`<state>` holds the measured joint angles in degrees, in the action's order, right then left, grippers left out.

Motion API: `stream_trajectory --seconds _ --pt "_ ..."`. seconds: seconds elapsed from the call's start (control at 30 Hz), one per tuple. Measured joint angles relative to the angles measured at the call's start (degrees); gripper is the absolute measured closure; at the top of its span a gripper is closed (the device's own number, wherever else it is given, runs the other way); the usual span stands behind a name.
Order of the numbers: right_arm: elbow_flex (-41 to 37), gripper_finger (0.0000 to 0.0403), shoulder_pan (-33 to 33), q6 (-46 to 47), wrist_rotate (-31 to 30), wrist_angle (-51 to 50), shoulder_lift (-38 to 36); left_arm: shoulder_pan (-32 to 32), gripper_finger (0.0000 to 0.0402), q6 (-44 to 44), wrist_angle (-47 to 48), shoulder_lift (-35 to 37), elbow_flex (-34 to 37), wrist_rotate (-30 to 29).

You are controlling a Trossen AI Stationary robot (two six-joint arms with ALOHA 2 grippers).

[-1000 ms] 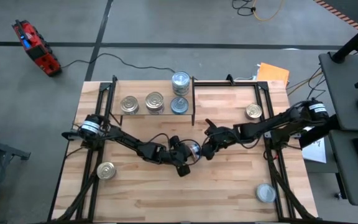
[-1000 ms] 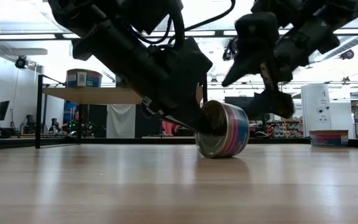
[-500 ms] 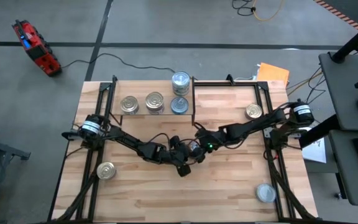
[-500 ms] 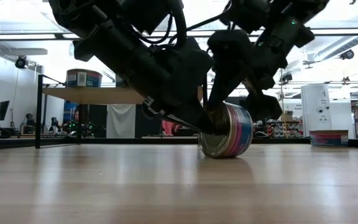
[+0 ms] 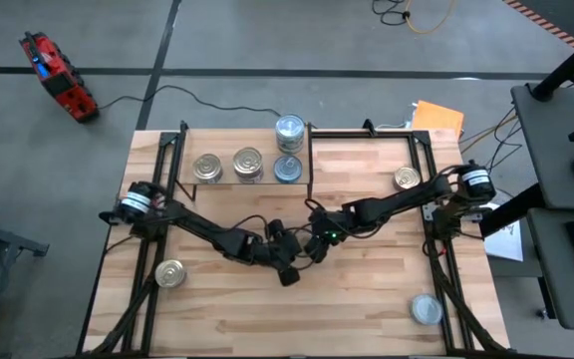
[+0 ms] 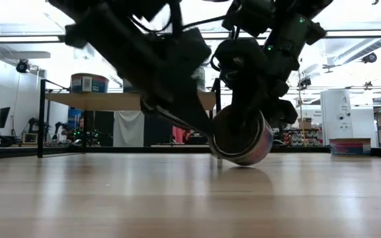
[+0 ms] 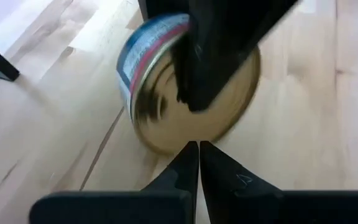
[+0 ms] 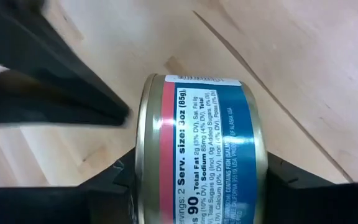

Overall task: Stack canned seafood by type on shelf
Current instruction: Stack the blue and pink tuna can on top of the blue and pink tuna can on the shelf

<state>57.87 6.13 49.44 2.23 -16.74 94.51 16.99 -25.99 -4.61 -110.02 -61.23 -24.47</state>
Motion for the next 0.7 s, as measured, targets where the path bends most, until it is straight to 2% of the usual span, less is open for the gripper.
stream_trajectory --seconds 0.27,0.47,0.6,0.7 --pt "-0.1 0.0229 0.0 -1.2 0.1 -3.5 -4.2 0.1 0.0401 2.0 10.4 8.2 0.0 -0.4" --pt "-0.1 0.0229 -0.7 -2.8 -0.9 -3.8 -13.2 0.0 0.0401 4.7 16.3 18.4 0.0 0.1" --pt "-0.1 0.0229 -2.9 -3.9 -2.5 -1.8 -19.4 -1.1 0.0401 7.8 18.2 25.5 0.0 0.0" --pt "-0.1 0.0229 -5.2 -6.0 -2.6 3.3 -22.5 -2.2 0.0401 9.8 18.4 30.5 0.0 0.2"
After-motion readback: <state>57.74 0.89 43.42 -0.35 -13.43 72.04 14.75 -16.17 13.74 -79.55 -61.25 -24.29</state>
